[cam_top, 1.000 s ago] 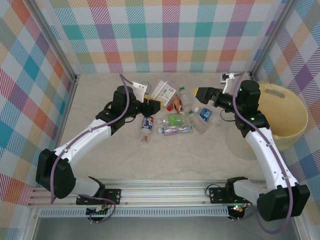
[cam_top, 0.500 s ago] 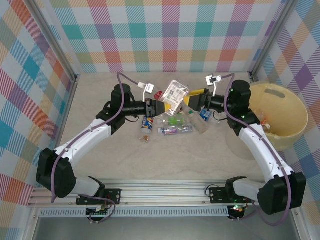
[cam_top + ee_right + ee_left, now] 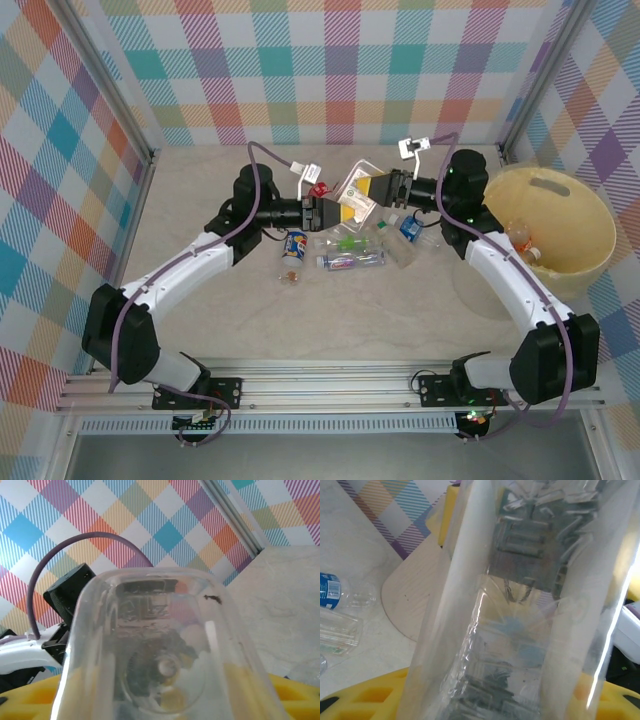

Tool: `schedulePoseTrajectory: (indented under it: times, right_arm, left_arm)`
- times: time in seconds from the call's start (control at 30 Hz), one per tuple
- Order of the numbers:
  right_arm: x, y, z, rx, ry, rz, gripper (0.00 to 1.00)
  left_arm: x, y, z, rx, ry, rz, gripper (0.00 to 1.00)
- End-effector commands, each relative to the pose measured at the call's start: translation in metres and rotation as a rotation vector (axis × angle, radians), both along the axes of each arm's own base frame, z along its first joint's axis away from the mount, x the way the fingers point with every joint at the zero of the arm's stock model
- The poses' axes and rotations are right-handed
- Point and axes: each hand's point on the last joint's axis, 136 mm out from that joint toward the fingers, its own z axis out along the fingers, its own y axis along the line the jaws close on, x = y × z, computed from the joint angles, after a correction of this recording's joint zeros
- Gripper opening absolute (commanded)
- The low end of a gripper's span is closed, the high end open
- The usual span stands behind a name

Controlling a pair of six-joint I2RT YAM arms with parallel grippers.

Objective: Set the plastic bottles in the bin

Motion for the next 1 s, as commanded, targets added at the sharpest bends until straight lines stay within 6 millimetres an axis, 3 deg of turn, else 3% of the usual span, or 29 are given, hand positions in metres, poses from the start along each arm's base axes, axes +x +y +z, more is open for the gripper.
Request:
schedulePoseTrajectory:
  times: [0.0,0.17,0.23,0.3,0.47,0.7,0.97]
  right_arm:
    - [-0.009,0.004,0.027,0.043,-0.097,0.023,0.56]
    - [-0.005,0.001,0.021,0.015,-0.090,-0.025,0.45]
    - [-0.002,-0.002,0.019,0.001,-0.087,-0.057,0.43]
    - [0.002,-0.006,0.016,-0.024,-0.081,-0.103,0.41]
    - [0.015,-0.026,0.005,-0.132,-0.061,-0.287,0.36]
    - [0.023,-0.068,0.002,-0.319,-0.053,-0.541,0.33]
    - [0.007,-0.115,0.041,-0.422,-0.145,-0.732,0.36]
  left_arm:
    - [0.003,-0.004,0.021,-0.047,-0.027,0.000,0.37]
    - [0.006,-0.005,0.020,-0.050,-0.020,0.010,0.48]
    - [0.008,-0.004,0.019,-0.040,-0.016,0.025,0.61]
    - [0.013,0.000,0.012,0.002,0.001,0.076,0.84]
    - [0.022,0.015,0.004,0.095,-0.053,0.194,1.00]
    - [0.044,0.051,-0.007,0.272,-0.103,0.434,1.00]
    - [0.062,0.089,-0.025,0.441,-0.108,0.647,1.00]
